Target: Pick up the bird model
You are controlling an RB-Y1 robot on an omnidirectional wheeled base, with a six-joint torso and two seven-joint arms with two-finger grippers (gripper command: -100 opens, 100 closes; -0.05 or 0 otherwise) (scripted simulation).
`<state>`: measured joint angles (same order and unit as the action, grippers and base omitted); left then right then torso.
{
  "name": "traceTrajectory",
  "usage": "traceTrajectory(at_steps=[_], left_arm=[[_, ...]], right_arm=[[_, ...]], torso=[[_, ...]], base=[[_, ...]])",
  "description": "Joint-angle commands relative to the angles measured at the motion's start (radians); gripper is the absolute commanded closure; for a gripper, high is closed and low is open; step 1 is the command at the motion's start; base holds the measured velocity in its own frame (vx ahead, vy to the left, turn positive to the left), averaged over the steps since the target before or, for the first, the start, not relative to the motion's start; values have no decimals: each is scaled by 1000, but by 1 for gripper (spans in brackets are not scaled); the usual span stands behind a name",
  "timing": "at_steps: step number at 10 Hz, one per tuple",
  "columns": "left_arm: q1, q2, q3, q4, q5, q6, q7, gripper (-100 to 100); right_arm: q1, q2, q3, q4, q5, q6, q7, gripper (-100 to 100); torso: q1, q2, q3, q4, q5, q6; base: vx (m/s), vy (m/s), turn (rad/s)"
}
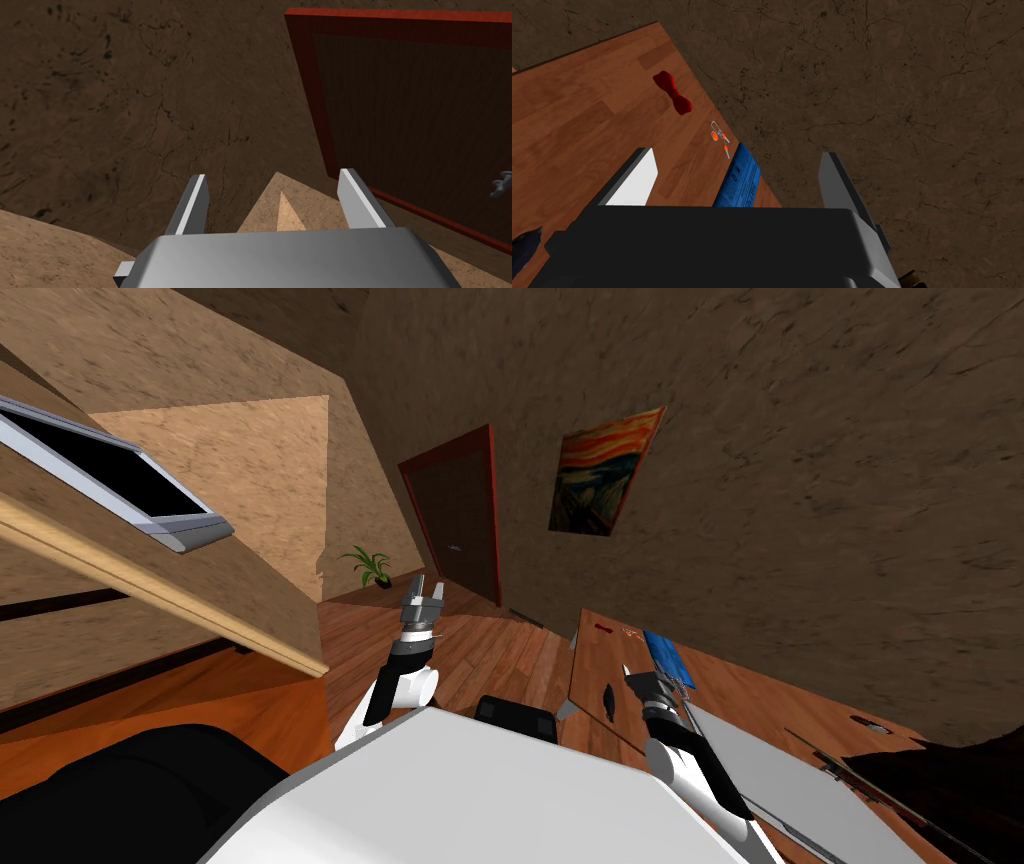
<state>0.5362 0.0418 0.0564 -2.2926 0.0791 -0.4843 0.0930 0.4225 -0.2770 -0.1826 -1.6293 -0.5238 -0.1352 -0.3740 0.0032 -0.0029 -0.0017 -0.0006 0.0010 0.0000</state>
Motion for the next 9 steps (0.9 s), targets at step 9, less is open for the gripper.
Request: traceTrajectory(at_steps=[9], left_arm=[[0,0,0,0,0,0,0,0]], right_arm=[[-60,-54,-62,265,-176,169,-104,-100]], torso=[[-2,1,0,0,0,0]], base=[[46,30,40]])
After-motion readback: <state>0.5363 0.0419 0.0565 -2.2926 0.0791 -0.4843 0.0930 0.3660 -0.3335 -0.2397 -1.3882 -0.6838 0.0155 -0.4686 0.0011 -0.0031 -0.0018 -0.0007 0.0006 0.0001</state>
